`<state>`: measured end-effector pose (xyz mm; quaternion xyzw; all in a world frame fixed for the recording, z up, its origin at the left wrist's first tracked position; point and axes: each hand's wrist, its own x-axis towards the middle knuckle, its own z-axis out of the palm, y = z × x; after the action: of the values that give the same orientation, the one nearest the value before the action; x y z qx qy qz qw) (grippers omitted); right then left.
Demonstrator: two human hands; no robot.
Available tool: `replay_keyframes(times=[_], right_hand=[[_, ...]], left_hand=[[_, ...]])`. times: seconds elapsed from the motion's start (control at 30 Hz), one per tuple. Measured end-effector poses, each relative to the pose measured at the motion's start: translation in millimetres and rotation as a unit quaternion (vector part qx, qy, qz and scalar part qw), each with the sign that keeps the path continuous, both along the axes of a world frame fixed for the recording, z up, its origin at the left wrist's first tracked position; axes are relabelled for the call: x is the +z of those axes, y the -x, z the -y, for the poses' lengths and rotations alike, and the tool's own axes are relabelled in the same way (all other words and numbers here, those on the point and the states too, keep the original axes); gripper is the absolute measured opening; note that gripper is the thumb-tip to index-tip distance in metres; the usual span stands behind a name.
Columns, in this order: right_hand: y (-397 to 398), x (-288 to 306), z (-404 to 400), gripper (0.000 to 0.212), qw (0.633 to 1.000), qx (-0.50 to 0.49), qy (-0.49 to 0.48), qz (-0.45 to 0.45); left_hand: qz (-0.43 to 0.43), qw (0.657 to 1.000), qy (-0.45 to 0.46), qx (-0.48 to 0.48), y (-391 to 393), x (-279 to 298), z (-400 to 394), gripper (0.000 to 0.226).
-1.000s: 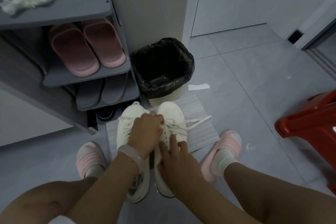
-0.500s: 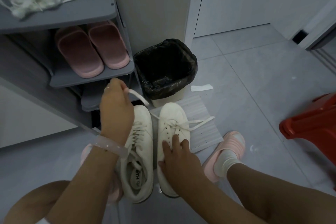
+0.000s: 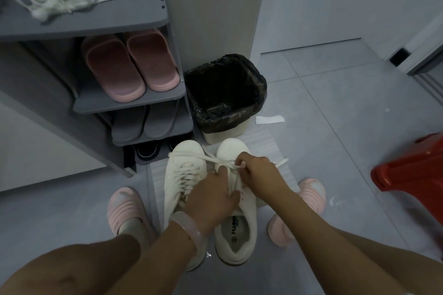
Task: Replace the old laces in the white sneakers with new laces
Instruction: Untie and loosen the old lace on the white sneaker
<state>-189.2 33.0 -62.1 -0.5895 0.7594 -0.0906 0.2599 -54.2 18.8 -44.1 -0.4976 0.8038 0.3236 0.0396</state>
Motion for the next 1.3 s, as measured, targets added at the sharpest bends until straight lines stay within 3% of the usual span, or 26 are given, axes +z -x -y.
replay_keyframes(times=[0.13, 0.2, 0.3, 0.4, 0.47, 0.6, 0.7, 0.77, 0.87, 0.97, 1.0, 1.03, 1.07, 1.1, 1.13, 1.17, 1.2, 1.23, 1.27, 1.3], right_hand=[[-8, 2, 6, 0.016, 0.998, 0.015, -0.047, -0.039], [-8, 5, 10, 0.009, 0.997, 0.008, -0.070, -0.013], [5, 13, 16, 0.009, 0.982, -0.040, -0.141, 0.119], [23, 22, 16, 0.017, 0.924, -0.116, -0.225, 0.285], [25, 20, 13, 0.023, 0.898, -0.137, -0.246, 0.337], [17, 14, 12, 0.033, 0.906, -0.151, -0.208, 0.336], [8, 23, 13, 0.026, 0.868, -0.232, -0.123, 0.421], [8, 46, 21, 0.026, 0.800, -0.279, -0.026, 0.530], [34, 106, 28, 0.033, 0.604, -0.281, 0.158, 0.729], [64, 159, 17, 0.008, 0.423, -0.090, 0.284, 0.856], [71, 167, 14, 0.004, 0.400, -0.048, 0.306, 0.863], [75, 169, 12, 0.006, 0.413, -0.053, 0.325, 0.849], [79, 165, 11, 0.009, 0.459, -0.096, 0.339, 0.816], [81, 157, 11, 0.010, 0.541, -0.161, 0.342, 0.751], [83, 146, 11, 0.015, 0.656, -0.236, 0.328, 0.637], [83, 129, 12, 0.020, 0.785, -0.284, 0.288, 0.468], [81, 111, 13, 0.022, 0.891, -0.287, 0.212, 0.282], [78, 91, 11, 0.019, 0.952, -0.247, 0.129, 0.128], [72, 73, 8, 0.012, 0.979, -0.191, 0.066, 0.027], [64, 59, 4, 0.009, 0.990, -0.137, 0.032, -0.020]], left_hand=[[-0.015, 0.997, 0.038, -0.068, -3, -2, 2, 0.041], [0.003, 0.994, 0.050, -0.097, -4, -2, 1, 0.047], [0.061, 0.989, 0.050, -0.125, -4, -7, -3, 0.056], [0.102, 0.979, 0.056, -0.165, -4, -8, -11, 0.061], [0.111, 0.975, 0.042, -0.186, -4, -6, -16, 0.064], [0.141, 0.971, 0.014, -0.193, -2, -7, -16, 0.068], [0.185, 0.963, -0.012, -0.196, 0, -9, -15, 0.072], [0.197, 0.960, -0.023, -0.197, 3, -7, -15, 0.073], [0.193, 0.961, -0.026, -0.196, 5, -5, -16, 0.072], [0.180, 0.965, -0.035, -0.188, 9, -5, -16, 0.067], [0.176, 0.965, -0.041, -0.188, 10, -5, -16, 0.068], [0.173, 0.965, -0.047, -0.189, 10, -4, -17, 0.070], [0.169, 0.966, -0.050, -0.189, 10, -3, -17, 0.070], [0.165, 0.968, -0.048, -0.185, 10, -3, -18, 0.069], [0.158, 0.970, -0.044, -0.179, 9, -2, -18, 0.068], [0.151, 0.972, -0.040, -0.174, 8, -2, -18, 0.067], [0.144, 0.974, -0.037, -0.173, 6, -2, -18, 0.068], [0.139, 0.974, -0.037, -0.172, 5, -1, -18, 0.068], [0.134, 0.975, -0.037, -0.172, 4, 0, -17, 0.068], [0.129, 0.976, -0.036, -0.172, 3, 1, -17, 0.067]])
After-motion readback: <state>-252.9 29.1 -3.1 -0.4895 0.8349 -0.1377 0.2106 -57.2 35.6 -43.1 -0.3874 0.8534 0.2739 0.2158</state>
